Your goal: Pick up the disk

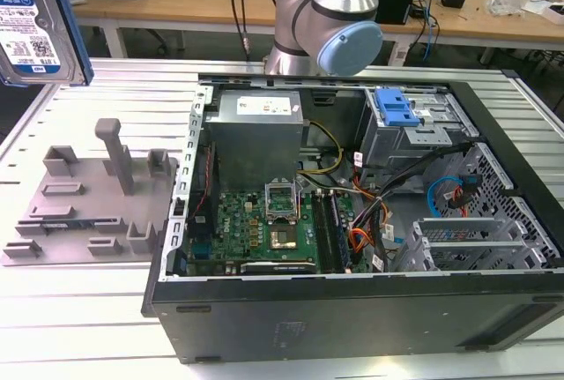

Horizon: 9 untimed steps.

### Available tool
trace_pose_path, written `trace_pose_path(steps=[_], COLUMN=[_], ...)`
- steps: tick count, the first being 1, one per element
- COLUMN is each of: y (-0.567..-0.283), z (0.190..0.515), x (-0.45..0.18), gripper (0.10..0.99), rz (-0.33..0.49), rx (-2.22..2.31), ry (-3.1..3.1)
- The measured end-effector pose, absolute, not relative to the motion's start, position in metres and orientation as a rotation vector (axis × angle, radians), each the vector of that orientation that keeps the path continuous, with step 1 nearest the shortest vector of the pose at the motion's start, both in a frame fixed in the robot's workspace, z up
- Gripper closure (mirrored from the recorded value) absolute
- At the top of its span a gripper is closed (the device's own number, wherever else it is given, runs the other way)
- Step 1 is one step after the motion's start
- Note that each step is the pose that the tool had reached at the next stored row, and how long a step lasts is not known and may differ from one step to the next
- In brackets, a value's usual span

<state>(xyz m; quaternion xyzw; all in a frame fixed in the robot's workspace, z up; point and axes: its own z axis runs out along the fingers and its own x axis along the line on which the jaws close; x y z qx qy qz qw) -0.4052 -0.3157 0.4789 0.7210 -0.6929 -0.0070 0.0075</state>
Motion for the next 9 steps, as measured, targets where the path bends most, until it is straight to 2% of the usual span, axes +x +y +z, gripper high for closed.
trace_pose_path(steps=[9], y=[-0.3159], z=[0.4789], x=[-0.4052], gripper=[0.718], rz=[-0.022], rx=[2.254], ry=[-2.166])
